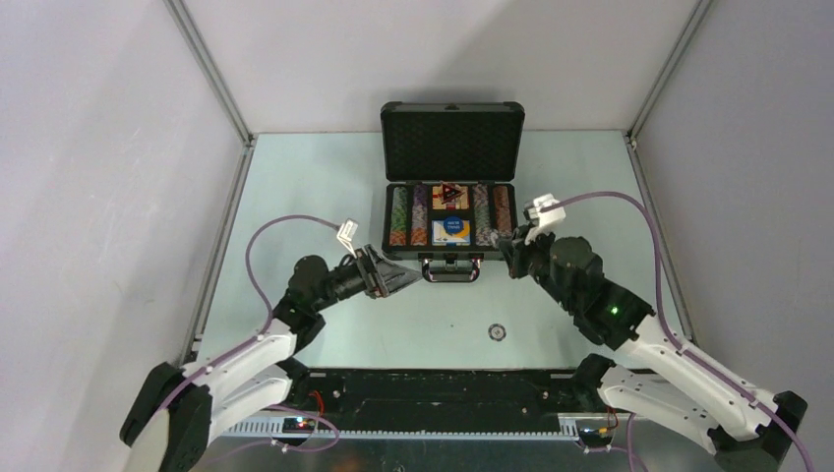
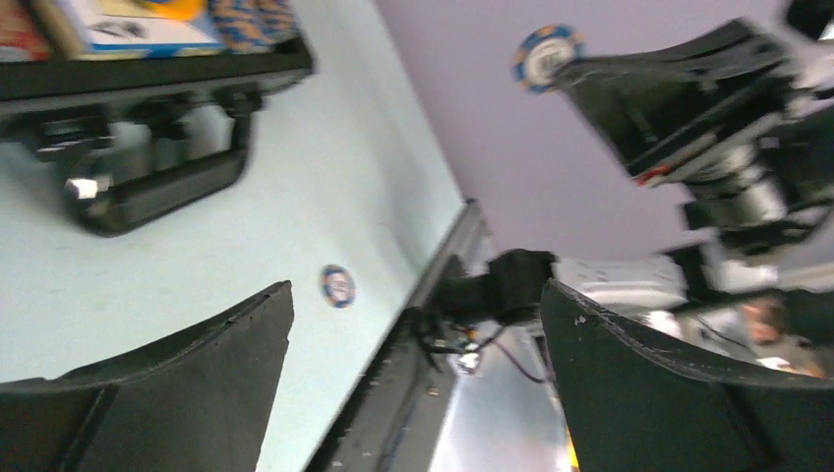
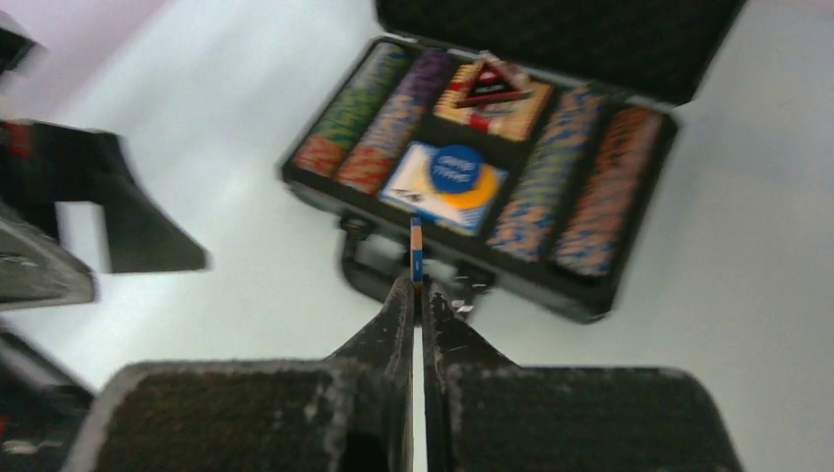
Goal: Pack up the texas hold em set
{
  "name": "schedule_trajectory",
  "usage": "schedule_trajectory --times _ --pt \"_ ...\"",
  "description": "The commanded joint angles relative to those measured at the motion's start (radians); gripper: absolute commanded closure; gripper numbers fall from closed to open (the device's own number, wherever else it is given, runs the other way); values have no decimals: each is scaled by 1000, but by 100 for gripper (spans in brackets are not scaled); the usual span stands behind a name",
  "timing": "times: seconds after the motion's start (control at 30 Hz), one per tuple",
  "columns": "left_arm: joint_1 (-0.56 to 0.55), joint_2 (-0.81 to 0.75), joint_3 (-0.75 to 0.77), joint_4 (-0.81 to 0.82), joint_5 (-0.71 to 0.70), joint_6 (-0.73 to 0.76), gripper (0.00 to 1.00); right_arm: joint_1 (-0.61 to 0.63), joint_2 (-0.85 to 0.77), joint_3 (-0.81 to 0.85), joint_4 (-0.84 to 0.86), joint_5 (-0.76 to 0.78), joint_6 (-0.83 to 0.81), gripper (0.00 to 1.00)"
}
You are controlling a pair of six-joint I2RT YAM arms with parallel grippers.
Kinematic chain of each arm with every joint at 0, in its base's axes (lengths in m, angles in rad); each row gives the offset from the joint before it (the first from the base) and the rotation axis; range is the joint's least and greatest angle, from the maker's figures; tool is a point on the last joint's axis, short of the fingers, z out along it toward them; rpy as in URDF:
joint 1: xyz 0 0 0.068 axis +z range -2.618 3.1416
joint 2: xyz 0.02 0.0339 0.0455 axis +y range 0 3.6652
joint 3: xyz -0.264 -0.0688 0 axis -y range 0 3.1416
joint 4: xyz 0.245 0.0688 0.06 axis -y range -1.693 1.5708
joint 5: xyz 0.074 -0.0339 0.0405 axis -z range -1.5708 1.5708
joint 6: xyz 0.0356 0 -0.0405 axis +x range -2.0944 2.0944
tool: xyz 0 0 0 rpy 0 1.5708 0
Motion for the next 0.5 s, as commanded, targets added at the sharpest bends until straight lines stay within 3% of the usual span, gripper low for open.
schedule_trajectory --times 0.0,0.3,0.47 --pt "9 -87 80 -431 -173 313 0 -92 79 119 -94 -65 -495 100" --pt "9 -186 48 -578 -464 514 0 -294 439 367 -333 -298 -905 100" --pt "9 -204 46 -630 -531 546 0 -415 537 435 -360 -616 -1164 100"
